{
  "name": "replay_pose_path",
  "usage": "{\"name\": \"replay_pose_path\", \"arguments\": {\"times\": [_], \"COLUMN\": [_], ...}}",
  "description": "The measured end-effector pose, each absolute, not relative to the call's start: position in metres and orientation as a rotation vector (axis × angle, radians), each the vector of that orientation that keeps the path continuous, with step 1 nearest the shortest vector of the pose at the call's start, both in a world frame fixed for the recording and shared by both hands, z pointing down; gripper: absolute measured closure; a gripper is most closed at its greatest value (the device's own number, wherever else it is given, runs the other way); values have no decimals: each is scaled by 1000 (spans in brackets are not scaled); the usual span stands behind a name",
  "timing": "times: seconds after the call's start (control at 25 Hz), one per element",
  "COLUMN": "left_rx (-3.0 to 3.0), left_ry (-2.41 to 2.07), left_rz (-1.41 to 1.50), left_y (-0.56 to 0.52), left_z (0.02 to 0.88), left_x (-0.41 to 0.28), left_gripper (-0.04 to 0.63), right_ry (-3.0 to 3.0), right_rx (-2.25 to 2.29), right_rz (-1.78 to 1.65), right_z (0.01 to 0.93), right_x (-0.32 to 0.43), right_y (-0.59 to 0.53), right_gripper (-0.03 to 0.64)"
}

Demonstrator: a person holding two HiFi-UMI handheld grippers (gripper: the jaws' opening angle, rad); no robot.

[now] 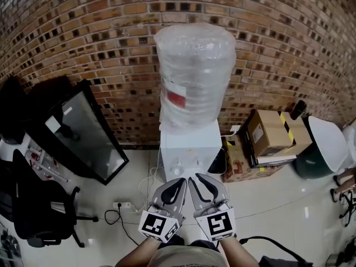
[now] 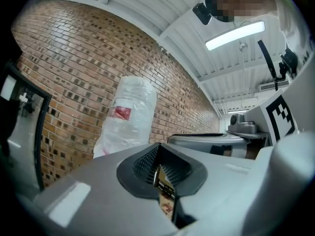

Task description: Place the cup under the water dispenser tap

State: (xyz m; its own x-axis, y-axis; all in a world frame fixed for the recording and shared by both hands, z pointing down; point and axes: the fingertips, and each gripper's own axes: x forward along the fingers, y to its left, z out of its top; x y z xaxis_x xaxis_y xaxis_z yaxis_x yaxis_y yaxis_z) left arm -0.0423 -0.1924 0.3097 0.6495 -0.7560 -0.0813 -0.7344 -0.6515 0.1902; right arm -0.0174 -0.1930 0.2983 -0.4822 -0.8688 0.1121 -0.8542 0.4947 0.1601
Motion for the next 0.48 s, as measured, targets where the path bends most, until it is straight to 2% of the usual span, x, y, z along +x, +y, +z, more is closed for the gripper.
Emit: {"name": "replay_pose_path", "arguments": {"times": [0.48], "left_rx": [2777], "left_ry": [-1289], "left_rz": [-246], "left_y": [-110], "left_z": [286], "left_x": [-12], "left_gripper": [603], "right_ry": [-2639], "right_rx": [1492], "right_rz": [-130], "right_z": [288], "right_x": [13], "right_y": [-112], "right_gripper": [586]}}
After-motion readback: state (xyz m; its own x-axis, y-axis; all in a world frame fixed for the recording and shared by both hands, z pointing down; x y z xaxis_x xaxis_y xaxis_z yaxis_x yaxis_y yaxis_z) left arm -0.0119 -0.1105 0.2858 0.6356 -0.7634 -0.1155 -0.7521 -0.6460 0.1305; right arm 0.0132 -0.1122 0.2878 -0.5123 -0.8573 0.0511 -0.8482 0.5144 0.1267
